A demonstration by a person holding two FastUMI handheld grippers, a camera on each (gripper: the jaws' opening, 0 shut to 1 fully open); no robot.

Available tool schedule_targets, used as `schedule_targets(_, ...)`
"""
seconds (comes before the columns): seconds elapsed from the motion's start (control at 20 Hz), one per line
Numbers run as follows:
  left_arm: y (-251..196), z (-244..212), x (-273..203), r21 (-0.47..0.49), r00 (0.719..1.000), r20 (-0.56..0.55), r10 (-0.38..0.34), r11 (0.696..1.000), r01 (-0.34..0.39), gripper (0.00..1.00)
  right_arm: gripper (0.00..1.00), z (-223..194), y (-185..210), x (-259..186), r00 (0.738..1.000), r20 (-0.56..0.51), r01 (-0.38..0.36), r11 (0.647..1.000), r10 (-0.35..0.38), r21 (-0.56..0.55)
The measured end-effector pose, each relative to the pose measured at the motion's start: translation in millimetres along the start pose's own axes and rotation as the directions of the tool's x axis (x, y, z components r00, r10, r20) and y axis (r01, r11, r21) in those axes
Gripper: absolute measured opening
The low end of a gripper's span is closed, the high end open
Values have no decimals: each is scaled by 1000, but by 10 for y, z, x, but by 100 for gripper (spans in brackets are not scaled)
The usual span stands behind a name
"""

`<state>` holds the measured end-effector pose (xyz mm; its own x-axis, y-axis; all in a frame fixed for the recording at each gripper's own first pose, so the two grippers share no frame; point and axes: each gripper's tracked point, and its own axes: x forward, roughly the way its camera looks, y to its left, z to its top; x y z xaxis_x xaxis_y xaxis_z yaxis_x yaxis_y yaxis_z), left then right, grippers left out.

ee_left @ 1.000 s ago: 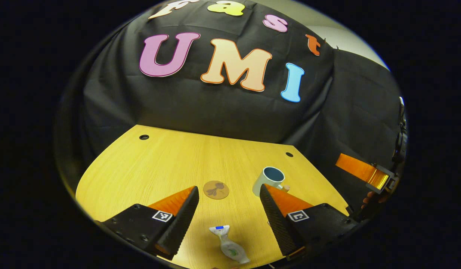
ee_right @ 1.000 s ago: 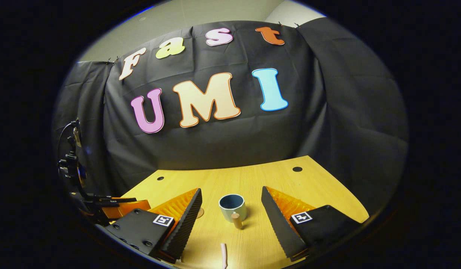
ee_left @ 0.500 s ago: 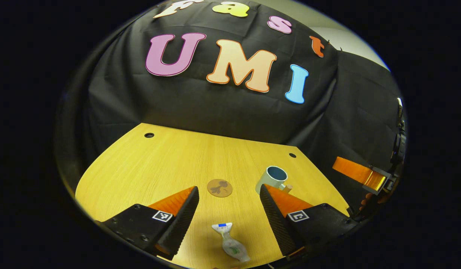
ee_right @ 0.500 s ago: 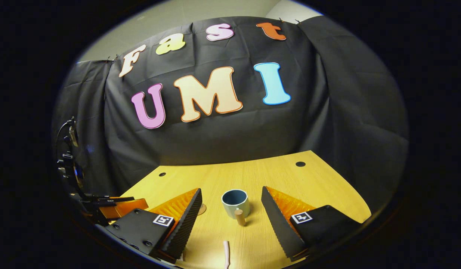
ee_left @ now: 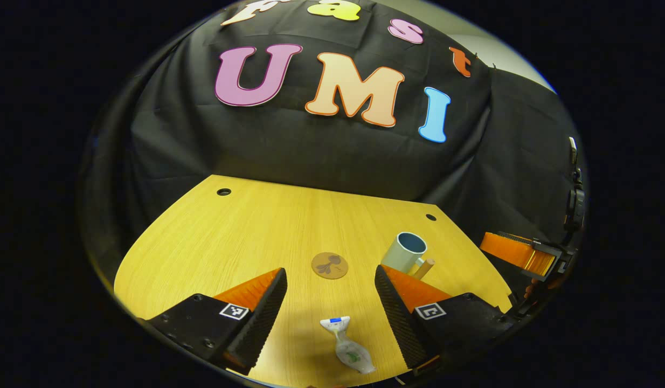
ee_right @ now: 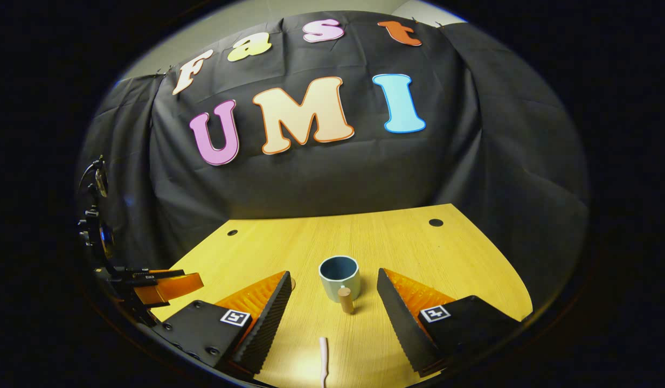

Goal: Put the toothbrush and toothpaste on the desktop into the cup, then pick up the cup and place it on the coaster on the desktop.

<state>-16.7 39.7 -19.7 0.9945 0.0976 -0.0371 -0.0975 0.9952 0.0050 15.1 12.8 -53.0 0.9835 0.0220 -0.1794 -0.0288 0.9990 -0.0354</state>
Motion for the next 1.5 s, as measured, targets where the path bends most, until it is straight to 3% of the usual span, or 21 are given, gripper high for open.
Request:
schedule_targets(0.25, 167, -131, -75, 3, 998, -27, 50, 999, -50, 95, 95, -435, 68, 143, 988, -156, -29, 998, 20, -52)
schedule_targets(0.4, 263, -223, -123, 2, 996, -45, 75, 997, -75, 95, 98, -727, 95, 236, 959, -282, -40, 998, 22, -58)
schedule_targets(0.45, 286, -263, -145, 1, 995, -53, 83, 997, -83, 95, 94, -840, 117, 244, 946, -323, -46, 997, 25, -58)
schedule_targets(0.6, 387, -388, -187, -11, 991, -82, 107, 994, -109, 95, 99, -1206, 141, 287, 887, -461, -55, 995, 13, -78)
schedule_targets(0.75, 447, -504, -213, -11, 986, -120, 117, 993, -120, 95, 94, -1522, 200, 290, 813, -582, -81, 992, 7, -101)
schedule_targets(0.8, 468, -524, -232, -10, 985, -126, 120, 993, -122, 96, 99, -1590, 206, 306, 793, -609, -84, 990, -1, -112)
schedule_targets(0.85, 483, -539, -245, -9, 984, -132, 119, 993, -122, 95, 94, -1672, 228, 316, 774, -633, -88, 989, -8, -119)
schedule_targets(0.9, 497, -558, -242, -8, 983, -136, 121, 992, -123, 95, 98, -1747, 251, 333, 754, -657, -92, 988, -13, -125)
schedule_targets(0.95, 516, -578, -237, -6, 982, -143, 123, 992, -126, 95, 94, -1819, 243, 344, 737, -676, -90, 987, -26, -136)
schedule_targets(1.1, 546, -616, -226, -1, 979, -161, 125, 992, -127, 95, 99, -2005, 179, 382, 684, -726, -82, 981, -74, -178)
schedule_targets(1.15, 560, -633, -205, 0, 978, -167, 126, 992, -127, 95, 94, -2053, 158, 390, 669, -738, -80, 979, -88, -189)
schedule_targets(1.2, 576, -643, -189, 1, 977, -172, 127, 992, -129, 95, 98, -2089, 164, 401, 656, -749, -81, 979, -91, -190)
schedule_targets(1.4, 617, -671, -147, 4, 974, -190, 128, 992, -129, 96, 70, -2179, 162, 411, 615, -781, -70, 978, -111, -194)
schedule_targets(1.5, 640, -677, -121, 9, 972, -195, 130, 991, -131, 95, 64, -2208, 151, 418, 598, -793, -69, 978, -118, -198)
